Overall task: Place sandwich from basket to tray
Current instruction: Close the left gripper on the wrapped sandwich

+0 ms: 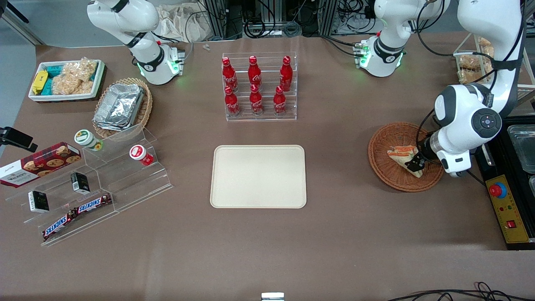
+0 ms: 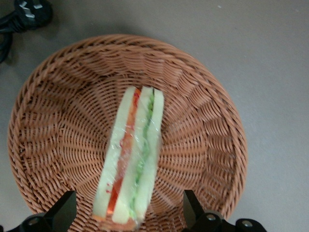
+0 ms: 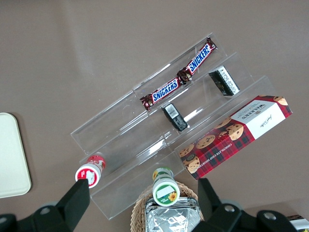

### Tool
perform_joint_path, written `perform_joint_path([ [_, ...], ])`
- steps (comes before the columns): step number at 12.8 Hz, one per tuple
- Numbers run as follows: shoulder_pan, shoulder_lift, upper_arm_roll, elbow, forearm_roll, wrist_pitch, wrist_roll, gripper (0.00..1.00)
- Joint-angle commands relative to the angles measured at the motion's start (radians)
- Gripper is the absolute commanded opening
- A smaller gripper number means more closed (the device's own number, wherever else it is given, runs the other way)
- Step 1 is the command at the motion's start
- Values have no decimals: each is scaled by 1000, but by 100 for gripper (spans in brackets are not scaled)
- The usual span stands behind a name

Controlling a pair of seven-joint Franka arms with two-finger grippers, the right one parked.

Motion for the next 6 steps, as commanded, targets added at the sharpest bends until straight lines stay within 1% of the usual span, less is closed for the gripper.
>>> perform_joint_path([
  [1,7,16,7,4,7,7,-25,100],
  [3,9,44,11,3,-6,42,-48,100],
  [6,4,85,10,-5,-4,99,-126,99],
])
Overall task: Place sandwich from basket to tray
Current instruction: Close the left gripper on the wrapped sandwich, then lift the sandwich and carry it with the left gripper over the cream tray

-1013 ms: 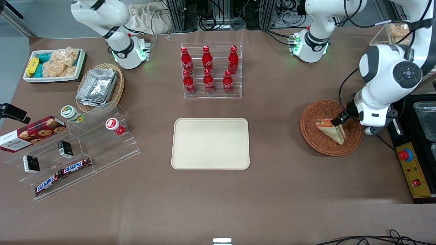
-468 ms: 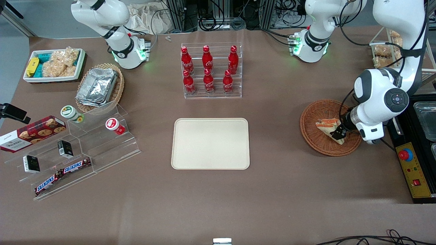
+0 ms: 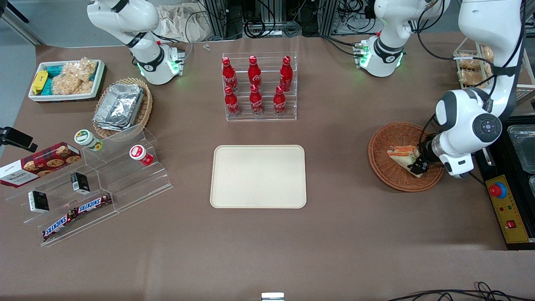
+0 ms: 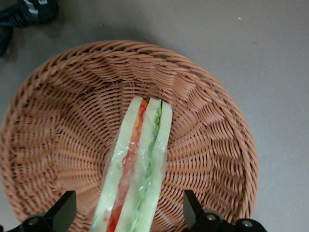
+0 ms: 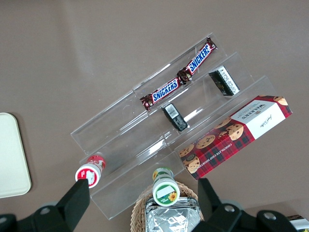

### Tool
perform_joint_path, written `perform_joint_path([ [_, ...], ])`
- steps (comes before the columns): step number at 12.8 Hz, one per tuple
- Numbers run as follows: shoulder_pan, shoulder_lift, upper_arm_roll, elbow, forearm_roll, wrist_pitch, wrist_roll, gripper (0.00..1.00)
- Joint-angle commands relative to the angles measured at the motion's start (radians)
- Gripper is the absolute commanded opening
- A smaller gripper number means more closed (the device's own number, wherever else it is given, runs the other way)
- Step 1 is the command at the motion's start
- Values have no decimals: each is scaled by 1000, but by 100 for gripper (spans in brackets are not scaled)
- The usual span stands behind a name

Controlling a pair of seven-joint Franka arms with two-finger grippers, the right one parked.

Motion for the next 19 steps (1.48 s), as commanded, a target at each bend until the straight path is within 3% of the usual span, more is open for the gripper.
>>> perform_joint_path([
  [1,1,33,-6,1,-10,37,-66,75],
  [2,-1,36,-6,1,-10,55,-112,28],
  [3,-3,36,-6,-1,-9,74,-140,0],
  [8,-9,-16,-18,33,0,33,-130,0],
  [10,-13,-56,-50,138,3,-149,-122,0],
  [12,-13,-44,-134,334,-1,-382,-125,0],
  [15,-13,11,-319,583,-33,-573,-94,0],
  [19,-24,102,-562,596,-24,-464,24,0],
])
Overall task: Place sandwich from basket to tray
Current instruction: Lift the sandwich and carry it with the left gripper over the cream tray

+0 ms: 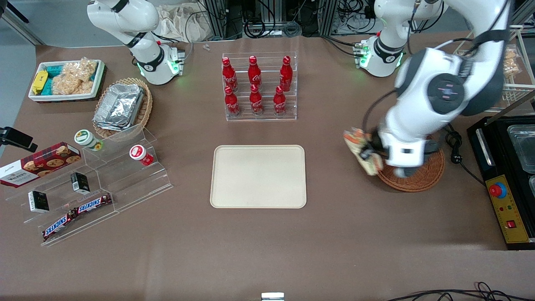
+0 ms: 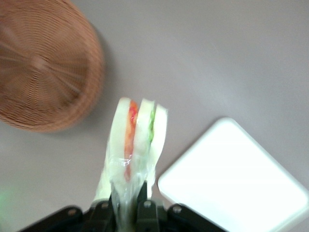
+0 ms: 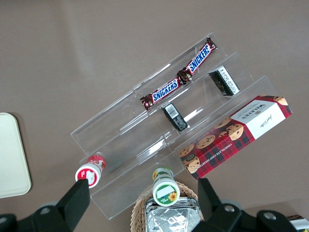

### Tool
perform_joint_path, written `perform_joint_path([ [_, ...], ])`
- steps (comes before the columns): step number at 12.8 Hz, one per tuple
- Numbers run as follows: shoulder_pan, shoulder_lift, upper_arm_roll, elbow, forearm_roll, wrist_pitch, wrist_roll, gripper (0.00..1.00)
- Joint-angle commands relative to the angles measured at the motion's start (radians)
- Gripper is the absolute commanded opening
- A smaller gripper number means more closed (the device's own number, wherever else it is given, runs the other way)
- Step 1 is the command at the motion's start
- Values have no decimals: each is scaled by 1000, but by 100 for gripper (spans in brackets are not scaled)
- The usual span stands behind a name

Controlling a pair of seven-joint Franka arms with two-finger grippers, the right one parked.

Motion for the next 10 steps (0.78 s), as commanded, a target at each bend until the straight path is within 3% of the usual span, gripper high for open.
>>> perform_joint_path([
  [1,-28,143,-98,41,9,74,52,0],
  [3,-137,260,-97,52,105,140,47,0],
  [7,-192,476,-95,190,225,235,42,0],
  [9,-211,532,-92,196,304,266,27,0],
  [10,-211,543,-92,195,309,283,21,0],
])
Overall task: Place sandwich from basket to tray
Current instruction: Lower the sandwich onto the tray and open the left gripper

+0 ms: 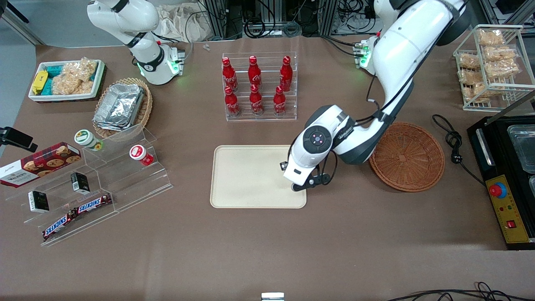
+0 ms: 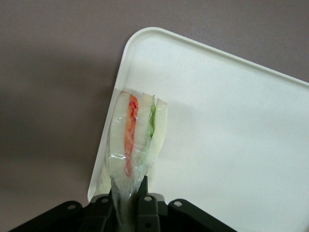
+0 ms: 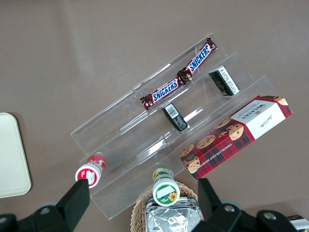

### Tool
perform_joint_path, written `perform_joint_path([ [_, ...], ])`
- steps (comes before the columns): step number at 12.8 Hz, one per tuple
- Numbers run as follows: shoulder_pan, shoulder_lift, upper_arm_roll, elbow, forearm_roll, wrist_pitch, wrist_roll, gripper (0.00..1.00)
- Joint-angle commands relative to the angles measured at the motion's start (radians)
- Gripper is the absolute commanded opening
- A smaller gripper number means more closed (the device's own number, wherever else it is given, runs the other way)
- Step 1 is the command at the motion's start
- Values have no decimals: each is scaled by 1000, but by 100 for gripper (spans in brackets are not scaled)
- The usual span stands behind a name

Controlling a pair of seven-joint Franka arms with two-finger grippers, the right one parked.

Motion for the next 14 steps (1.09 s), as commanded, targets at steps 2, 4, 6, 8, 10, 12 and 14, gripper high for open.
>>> perform_joint_path([
  [2,-38,53,1,48,42,29,-10,0],
  [4,-48,68,2,46,88,58,2,13],
  [6,-48,71,2,51,97,58,-3,95],
  [8,-42,47,2,49,94,20,-16,100],
  [10,-39,-5,1,87,79,-115,-15,100],
  [12,-8,-80,-6,129,74,-274,2,100],
  [14,30,-187,-1,128,26,-318,3,100],
])
